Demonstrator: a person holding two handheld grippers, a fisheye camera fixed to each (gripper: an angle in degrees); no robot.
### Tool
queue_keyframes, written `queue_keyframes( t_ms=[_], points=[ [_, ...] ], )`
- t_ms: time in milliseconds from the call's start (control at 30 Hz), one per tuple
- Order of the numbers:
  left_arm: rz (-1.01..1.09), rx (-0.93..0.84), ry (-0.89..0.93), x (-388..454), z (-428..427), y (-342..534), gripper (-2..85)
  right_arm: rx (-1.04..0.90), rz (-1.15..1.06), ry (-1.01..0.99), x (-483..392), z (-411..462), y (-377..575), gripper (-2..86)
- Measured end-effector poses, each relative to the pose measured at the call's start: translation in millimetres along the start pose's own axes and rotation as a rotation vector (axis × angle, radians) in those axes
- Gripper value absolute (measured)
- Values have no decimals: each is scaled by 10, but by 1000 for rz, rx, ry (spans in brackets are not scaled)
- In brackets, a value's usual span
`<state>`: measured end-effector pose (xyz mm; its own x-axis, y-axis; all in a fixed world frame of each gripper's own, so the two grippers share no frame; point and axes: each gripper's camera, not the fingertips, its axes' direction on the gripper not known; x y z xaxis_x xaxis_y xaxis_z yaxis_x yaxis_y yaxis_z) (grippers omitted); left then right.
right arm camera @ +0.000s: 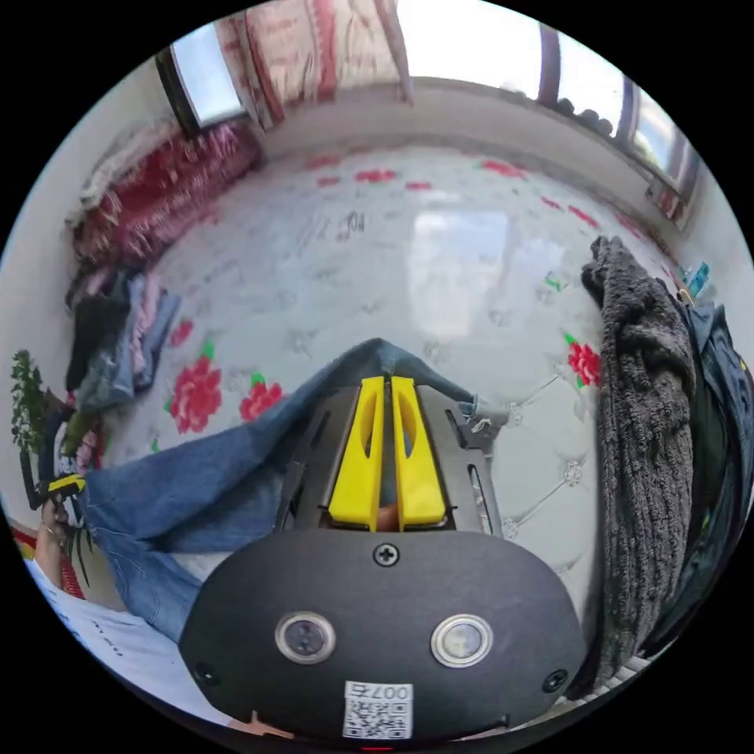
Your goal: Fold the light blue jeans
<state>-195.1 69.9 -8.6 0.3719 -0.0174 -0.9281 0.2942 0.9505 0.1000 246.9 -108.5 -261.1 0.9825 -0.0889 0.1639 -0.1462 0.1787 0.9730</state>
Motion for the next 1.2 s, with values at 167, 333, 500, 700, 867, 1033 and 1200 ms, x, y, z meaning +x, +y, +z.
queue_keyframes(
  t_ms=[167, 333, 500, 700, 867, 1033, 1200],
  points=[
    [300, 98, 49, 627, -617, 703, 25, 242, -5, -18, 262, -1369, 921, 11],
    [248, -144, 158, 629, -269, 1336, 72, -147, 346, 60, 819, -1435, 2381, 43],
    [43, -20, 33, 385, -476, 1366, 99, -85, 407, 73, 819, -1592, 2533, 81],
    [100, -116, -82, 550, 31, 721, 150, -161, 119, 159, 399, -954, 1457, 120],
    [239, -380, -192, 919, 795, 342, 100, -441, -94, 381, 56, -25, 854, 122],
    [284, -314, -256, 1089, 334, 33, 19, -414, -131, 455, 128, -31, 593, 81],
    [222, -26, -301, 1031, -520, -435, 18, 55, 92, 212, 586, -1109, 373, 73]
  ],
)
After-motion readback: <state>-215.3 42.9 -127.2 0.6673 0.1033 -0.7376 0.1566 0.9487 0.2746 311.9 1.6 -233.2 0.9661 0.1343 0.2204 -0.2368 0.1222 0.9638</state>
